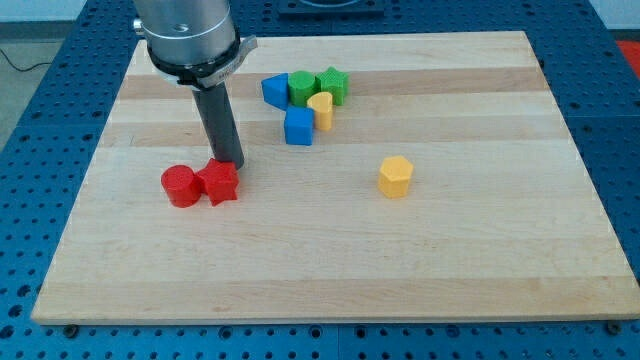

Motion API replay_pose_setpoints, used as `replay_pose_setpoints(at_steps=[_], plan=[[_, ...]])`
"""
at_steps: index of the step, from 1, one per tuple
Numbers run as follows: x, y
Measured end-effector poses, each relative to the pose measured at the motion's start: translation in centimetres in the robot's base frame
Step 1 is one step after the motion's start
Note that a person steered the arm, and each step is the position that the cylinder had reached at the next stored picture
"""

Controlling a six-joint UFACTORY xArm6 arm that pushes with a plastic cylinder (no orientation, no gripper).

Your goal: Move the blue cube to the bottom right of the yellow heart

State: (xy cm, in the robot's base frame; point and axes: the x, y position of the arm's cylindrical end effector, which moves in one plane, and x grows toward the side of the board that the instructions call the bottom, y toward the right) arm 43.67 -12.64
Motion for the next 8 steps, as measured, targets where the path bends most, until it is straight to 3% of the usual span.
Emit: replay_pose_setpoints(at_steps=[5, 8], plan=[[-5.4, 1.4], [-5.5, 8.5]])
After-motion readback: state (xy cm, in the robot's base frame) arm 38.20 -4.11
